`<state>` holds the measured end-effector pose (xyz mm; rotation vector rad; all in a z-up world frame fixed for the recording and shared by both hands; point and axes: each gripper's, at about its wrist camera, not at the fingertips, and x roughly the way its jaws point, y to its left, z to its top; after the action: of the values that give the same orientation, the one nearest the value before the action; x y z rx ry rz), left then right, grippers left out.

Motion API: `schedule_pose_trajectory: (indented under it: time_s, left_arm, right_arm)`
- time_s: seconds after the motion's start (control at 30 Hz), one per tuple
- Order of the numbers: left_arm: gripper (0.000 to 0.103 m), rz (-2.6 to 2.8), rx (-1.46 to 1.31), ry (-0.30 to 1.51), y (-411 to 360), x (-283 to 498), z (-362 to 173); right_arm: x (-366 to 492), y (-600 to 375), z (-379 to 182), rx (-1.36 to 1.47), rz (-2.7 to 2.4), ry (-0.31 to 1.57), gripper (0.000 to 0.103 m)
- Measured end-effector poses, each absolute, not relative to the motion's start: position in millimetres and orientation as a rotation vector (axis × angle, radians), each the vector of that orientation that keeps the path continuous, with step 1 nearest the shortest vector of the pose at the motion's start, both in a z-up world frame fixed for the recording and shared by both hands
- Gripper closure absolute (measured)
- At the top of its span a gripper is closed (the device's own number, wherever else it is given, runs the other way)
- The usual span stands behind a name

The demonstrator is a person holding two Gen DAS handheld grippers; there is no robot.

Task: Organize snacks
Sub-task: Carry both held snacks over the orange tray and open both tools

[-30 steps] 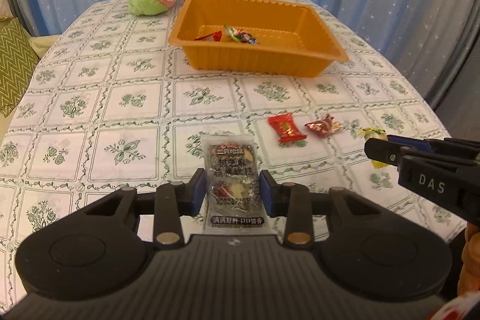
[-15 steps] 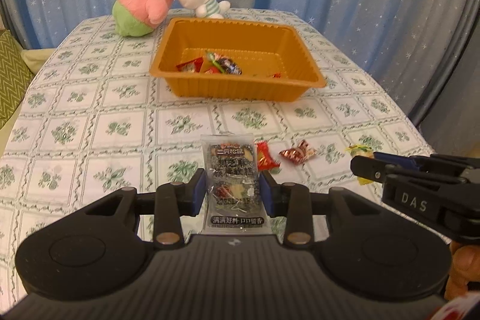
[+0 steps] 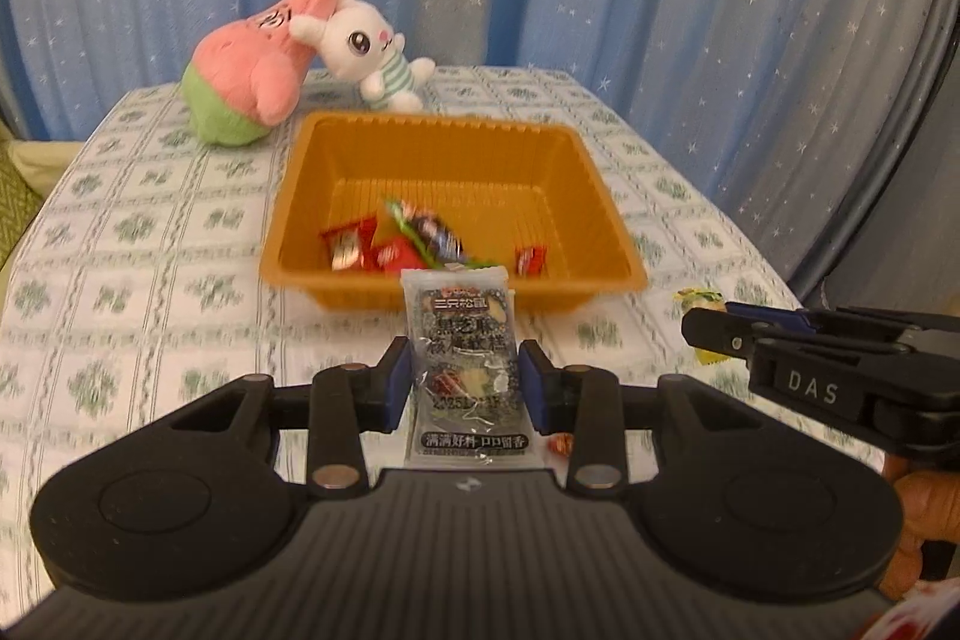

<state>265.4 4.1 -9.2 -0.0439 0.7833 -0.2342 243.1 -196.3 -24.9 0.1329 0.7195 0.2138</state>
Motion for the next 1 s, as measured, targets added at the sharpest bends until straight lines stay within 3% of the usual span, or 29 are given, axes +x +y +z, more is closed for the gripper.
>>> schedule_pose_trajectory:
  time_s: [0.53,1.0]
  left_arm:
    - [0.069,-0.234,-0.039,0.757,9,373,-9]
    - [0.068,-0.201,-0.074,0.770,13,414,-34]
  right_arm:
    - [355,-203,-11,0.151,0.229,0.718,0.081]
    - [382,-201,-31,0.173,0.219,0.756,0.081]
